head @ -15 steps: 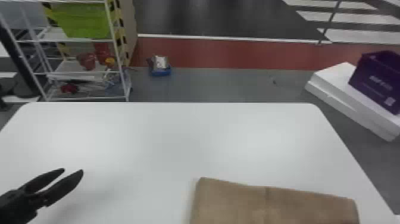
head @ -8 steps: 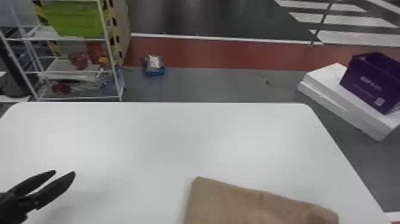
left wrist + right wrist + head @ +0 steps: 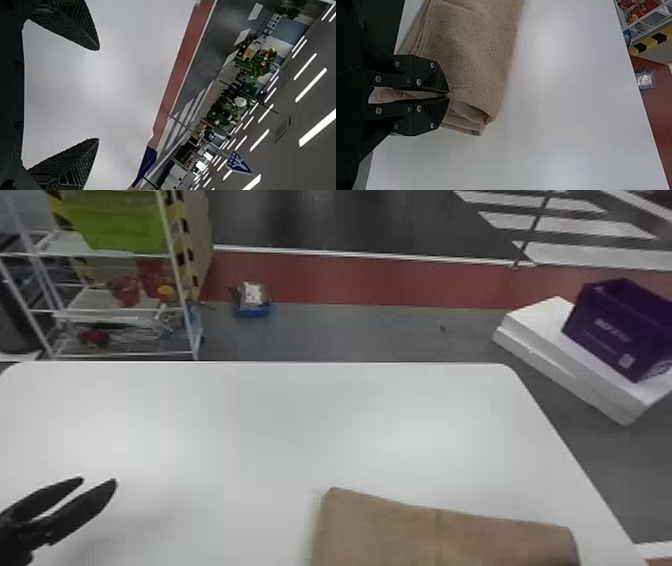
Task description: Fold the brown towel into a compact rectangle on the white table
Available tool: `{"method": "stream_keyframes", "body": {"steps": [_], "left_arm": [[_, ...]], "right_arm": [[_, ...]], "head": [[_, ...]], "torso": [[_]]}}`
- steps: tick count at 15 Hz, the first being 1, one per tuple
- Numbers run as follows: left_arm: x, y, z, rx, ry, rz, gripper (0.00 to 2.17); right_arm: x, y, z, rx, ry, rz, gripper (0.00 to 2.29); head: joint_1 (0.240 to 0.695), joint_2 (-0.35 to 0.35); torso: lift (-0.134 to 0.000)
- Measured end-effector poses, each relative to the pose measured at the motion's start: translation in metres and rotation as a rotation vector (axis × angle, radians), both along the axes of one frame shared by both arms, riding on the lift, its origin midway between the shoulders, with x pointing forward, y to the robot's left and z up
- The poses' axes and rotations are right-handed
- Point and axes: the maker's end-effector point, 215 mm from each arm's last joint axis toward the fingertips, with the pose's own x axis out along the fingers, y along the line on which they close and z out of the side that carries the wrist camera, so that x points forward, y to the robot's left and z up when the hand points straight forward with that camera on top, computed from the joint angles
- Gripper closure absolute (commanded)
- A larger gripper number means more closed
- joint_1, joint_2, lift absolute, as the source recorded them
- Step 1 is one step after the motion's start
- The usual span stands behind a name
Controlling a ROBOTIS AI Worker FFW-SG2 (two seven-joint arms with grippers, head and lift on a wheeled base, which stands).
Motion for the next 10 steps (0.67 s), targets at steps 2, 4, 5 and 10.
{"method": "stream_keyframes", "body": {"steps": [2,4,5,10], "left_arm": [[0.000,0.001,0.000,0.001,0.001,0.001,0.06],[0.001,0.001,0.000,0.001,0.000,0.001,0.06],[0.001,0.000,0.000,0.001,-0.001,0.000,0.06],[0.001,0.000,0.000,0.003,-0.001,-0.001,0.06]], "right_arm": [[-0.009,-0.019,-0.006,-0.050,0.030,-0.030,0.96],[-0.020,-0.035,-0.019,-0.111,0.078,-0.059,0.17],[-0.023,-0.041,-0.024,-0.138,0.098,-0.069,0.03],[-0.011,-0.043,-0.006,-0.108,0.038,-0.084,0.07]], "head": [[0.695,-0.168],[0.695,-0.206],[0.695,-0.218],[0.695,-0.221]], "torso": [[-0.124],[-0.124],[-0.124],[-0.124]]}}
